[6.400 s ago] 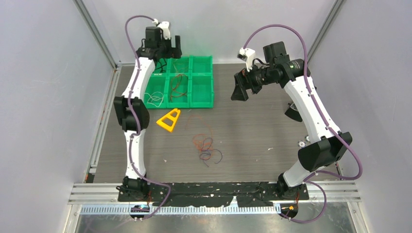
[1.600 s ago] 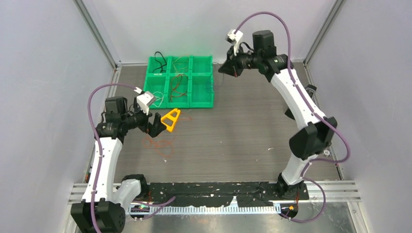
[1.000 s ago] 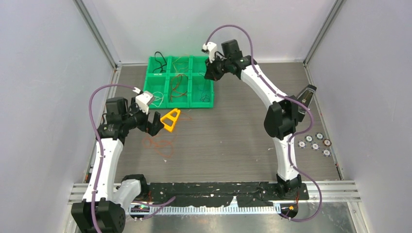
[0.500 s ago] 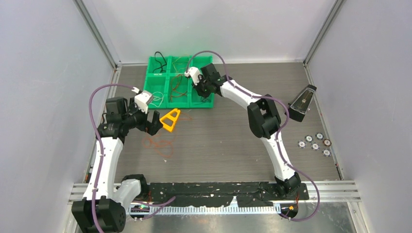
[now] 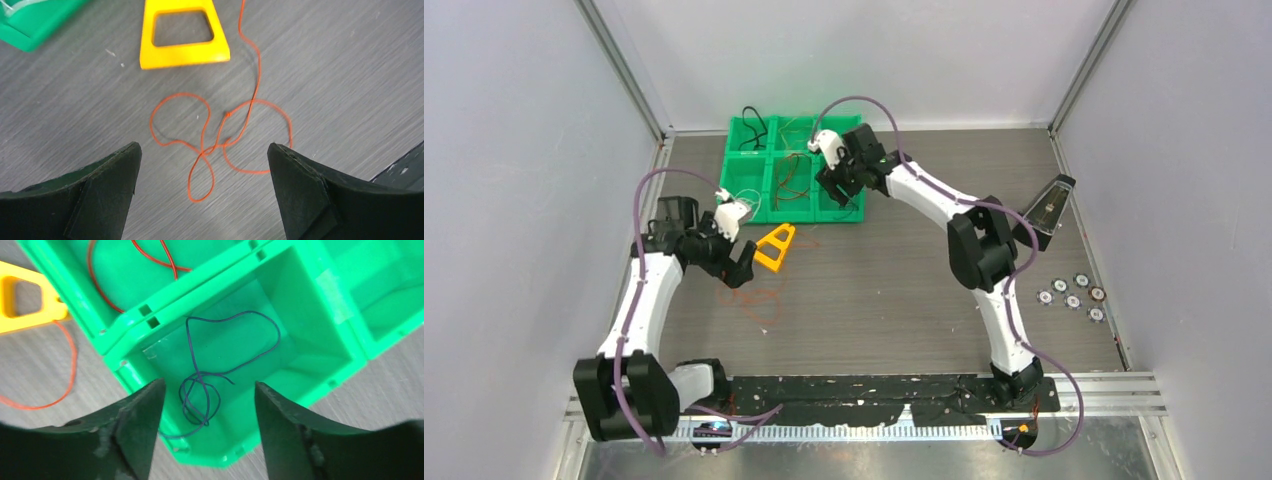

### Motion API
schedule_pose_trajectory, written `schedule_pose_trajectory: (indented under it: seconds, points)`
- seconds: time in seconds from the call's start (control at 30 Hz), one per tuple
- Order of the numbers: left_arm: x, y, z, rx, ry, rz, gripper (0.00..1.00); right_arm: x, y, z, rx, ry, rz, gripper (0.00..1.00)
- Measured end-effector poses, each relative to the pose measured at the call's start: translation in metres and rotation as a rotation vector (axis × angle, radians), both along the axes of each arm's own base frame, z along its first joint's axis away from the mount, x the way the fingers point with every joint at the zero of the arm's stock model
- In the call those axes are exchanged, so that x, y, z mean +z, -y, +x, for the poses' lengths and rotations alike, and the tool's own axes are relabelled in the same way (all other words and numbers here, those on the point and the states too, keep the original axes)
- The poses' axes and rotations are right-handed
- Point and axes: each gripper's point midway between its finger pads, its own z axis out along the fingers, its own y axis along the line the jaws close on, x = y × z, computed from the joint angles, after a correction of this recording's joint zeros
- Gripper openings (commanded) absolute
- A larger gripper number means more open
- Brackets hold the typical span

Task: Untangle the cables

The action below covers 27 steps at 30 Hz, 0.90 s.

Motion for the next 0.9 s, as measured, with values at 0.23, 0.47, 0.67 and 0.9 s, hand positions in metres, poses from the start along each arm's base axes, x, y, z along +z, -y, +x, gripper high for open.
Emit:
schedule_pose_trajectory:
  seconds: [0.23, 0.47, 0.67, 0.9]
  points:
    - [-0.031, -0.016, -0.008, -0.221, -0.123, 0.148, 0.99, 0.114, 0.002, -0.03, 0.059, 0.059, 0.157, 0.91]
    - [-0.056, -0.03, -0.006, -0.444, -0.194, 0.275, 1.0, 0.149, 0.022, -0.077, 0.125, -0.003, 0.215, 0.93]
    - [-0.083, -0.009, -0.017, -0.679, -0.232, 0.379, 0.99, 0.098, 0.063, -0.104, 0.073, -0.176, 0.159, 0.93]
    - [-0.115, -0.001, -0.05, -0.866, -0.339, 0.512, 0.81, 0.085, 0.115, -0.1, -0.044, -0.233, 0.149, 0.93]
